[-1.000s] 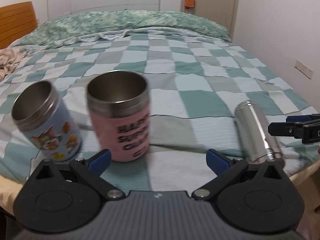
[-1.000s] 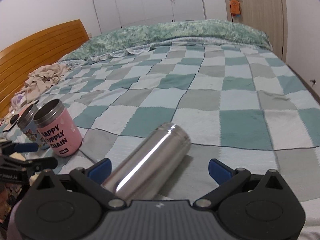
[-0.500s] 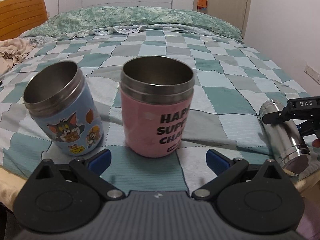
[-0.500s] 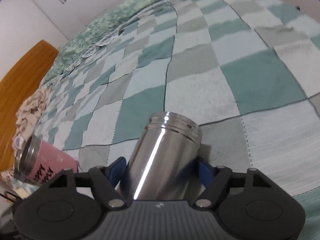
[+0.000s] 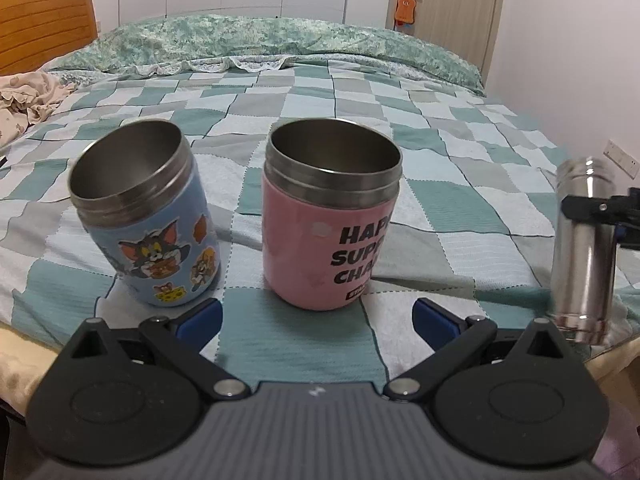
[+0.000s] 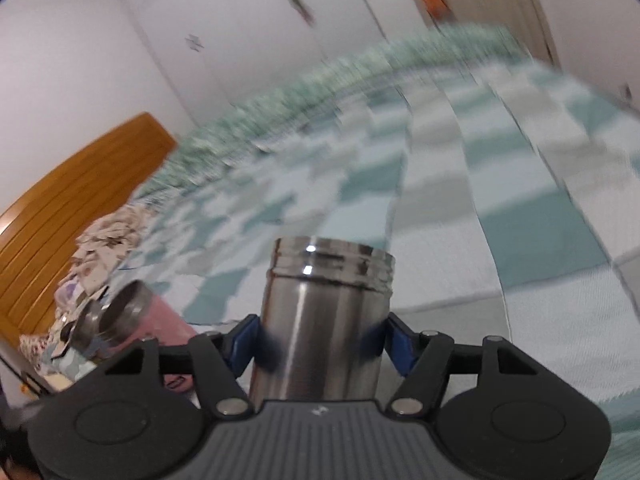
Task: Flip cup upright
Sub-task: 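Lower the upright bottle beside the pink cup and open the right gripper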
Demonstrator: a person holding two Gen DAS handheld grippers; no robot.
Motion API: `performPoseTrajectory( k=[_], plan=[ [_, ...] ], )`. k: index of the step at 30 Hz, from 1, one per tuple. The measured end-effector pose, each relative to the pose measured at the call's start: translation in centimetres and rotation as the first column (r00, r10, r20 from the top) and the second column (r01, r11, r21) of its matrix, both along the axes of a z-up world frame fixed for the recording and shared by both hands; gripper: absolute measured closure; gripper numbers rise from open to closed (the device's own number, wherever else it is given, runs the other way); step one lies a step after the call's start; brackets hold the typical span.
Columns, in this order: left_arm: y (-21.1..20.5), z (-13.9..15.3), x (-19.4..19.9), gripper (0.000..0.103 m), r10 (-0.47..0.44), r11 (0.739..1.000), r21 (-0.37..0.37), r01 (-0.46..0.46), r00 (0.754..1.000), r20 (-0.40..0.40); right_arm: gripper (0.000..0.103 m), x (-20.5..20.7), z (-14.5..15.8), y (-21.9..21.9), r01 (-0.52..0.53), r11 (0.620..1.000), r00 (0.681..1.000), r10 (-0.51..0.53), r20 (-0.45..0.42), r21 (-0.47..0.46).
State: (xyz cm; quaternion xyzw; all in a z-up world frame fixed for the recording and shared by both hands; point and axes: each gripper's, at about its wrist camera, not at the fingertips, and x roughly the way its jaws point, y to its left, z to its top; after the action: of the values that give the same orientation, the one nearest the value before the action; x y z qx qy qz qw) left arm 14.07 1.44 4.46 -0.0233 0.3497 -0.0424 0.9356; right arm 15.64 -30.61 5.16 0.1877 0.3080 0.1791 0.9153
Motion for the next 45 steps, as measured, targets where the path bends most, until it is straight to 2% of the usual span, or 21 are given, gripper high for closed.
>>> performPoseTrajectory(
  k=[4,8,14,17,21,23,24,33,37,39,43,45],
  plan=[
    [0.5,0.3,-0.5,0.000,0.001,1.000,-0.020,-0.001,1.000,0.018,0.039,-2.0,2.4,2.0,-0.026,0.997,0.989,0.038,0.146,-0.079],
    [1.0,0.6,-1.0,0.000,0.012,0.999,-0.035,-0.011,0.999,0.035,0.040,-3.0,4.3,4.8,-0.030,0.986,0.961,0.073,0.267,-0.162],
    [2.1,0.7,-1.6,0.000,0.037,0.998,-0.053,-0.034,0.998,0.057,0.040,-2.5,5.4,10.0,0.001,0.950,0.916,0.124,0.382,-0.312],
    [2.7,0.7,-1.8,0.000,0.041,0.998,-0.058,-0.037,0.997,0.063,0.040,-2.1,4.6,12.2,0.019,0.931,0.904,0.139,0.404,-0.364],
    [3.5,0.6,-2.1,0.000,0.049,0.997,-0.064,-0.045,0.997,0.067,0.040,-1.5,2.4,13.7,0.021,0.918,0.906,0.150,0.395,-0.397],
    [3.7,0.6,-2.2,0.000,0.050,0.997,-0.061,-0.046,0.996,0.074,0.040,-1.1,0.9,14.3,0.007,0.912,0.917,0.158,0.365,-0.411],
    [3.8,0.6,-2.2,0.000,0.050,0.997,-0.060,-0.046,0.996,0.077,0.040,-1.2,0.3,14.3,0.014,0.913,0.908,0.159,0.388,-0.407],
    [4.0,0.6,-2.5,0.000,0.054,0.997,-0.065,-0.048,0.994,0.090,0.039,-1.4,0.3,14.0,0.014,0.920,0.913,0.148,0.381,-0.391],
    [3.9,1.0,-3.1,0.000,0.037,0.997,-0.073,-0.028,0.992,0.117,0.018,-1.8,0.6,13.2,0.004,0.931,0.912,0.147,0.383,-0.366],
    [3.8,1.3,-3.5,0.000,0.033,0.997,-0.070,-0.023,0.989,0.142,0.016,-2.5,0.9,12.8,-0.001,0.936,0.908,0.149,0.392,-0.353],
    [3.3,1.9,-5.0,0.000,0.030,0.998,-0.062,-0.016,0.972,0.235,0.000,-5.1,1.3,11.6,0.020,0.939,0.888,0.142,0.437,-0.344],
    [2.8,2.0,-5.8,0.000,0.033,0.998,-0.052,-0.020,0.959,0.280,0.000,-6.5,1.4,10.9,0.039,0.942,0.880,0.126,0.458,-0.334]
  ],
)
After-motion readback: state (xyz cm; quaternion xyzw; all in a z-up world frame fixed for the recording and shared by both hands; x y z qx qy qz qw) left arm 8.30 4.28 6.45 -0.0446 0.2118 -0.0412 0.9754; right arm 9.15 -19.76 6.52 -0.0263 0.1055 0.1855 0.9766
